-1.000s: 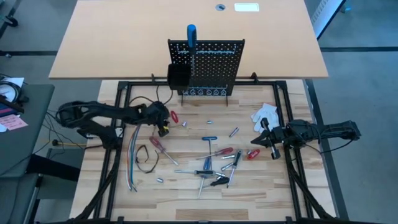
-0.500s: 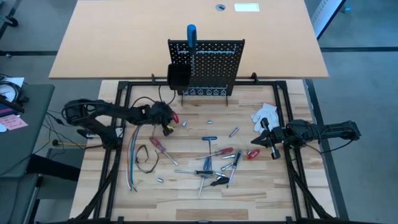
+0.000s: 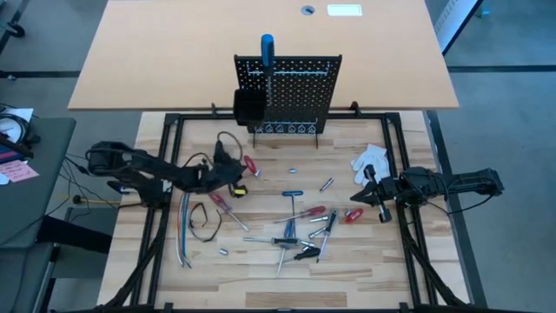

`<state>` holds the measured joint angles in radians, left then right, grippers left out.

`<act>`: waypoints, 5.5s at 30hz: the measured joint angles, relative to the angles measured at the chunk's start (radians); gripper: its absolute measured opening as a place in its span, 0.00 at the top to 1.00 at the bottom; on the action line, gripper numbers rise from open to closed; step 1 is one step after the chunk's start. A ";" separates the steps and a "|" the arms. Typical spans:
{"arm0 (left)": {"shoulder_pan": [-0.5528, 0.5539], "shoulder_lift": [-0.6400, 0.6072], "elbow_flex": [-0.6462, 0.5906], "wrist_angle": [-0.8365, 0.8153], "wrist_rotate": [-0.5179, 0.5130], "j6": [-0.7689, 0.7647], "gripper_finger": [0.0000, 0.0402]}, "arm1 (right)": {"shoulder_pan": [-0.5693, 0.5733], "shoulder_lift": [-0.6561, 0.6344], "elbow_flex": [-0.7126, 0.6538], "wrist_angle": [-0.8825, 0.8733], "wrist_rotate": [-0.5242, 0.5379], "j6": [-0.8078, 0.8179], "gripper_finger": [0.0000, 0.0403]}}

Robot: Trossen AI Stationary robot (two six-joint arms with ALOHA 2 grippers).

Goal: Hang tools onto peg board
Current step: Hang the red allen wrench on the black pegboard

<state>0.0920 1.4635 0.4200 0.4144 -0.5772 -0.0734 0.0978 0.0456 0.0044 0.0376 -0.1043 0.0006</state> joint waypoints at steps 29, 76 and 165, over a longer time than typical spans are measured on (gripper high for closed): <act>-0.300 -0.006 -0.069 0.644 -0.214 0.224 1.00 | -0.029 0.054 0.000 0.467 0.107 0.123 0.96; -0.489 0.324 0.080 0.657 -0.784 0.388 1.00 | -0.167 1.846 1.070 0.425 0.105 0.331 0.48; -0.592 0.255 0.141 0.354 -0.681 0.114 0.48 | -0.447 1.315 1.256 -1.014 0.316 0.109 0.51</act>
<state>-0.4999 1.7184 0.5610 0.7681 -1.2583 0.0409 -0.3495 1.3603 1.2601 -0.9767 0.2114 0.1098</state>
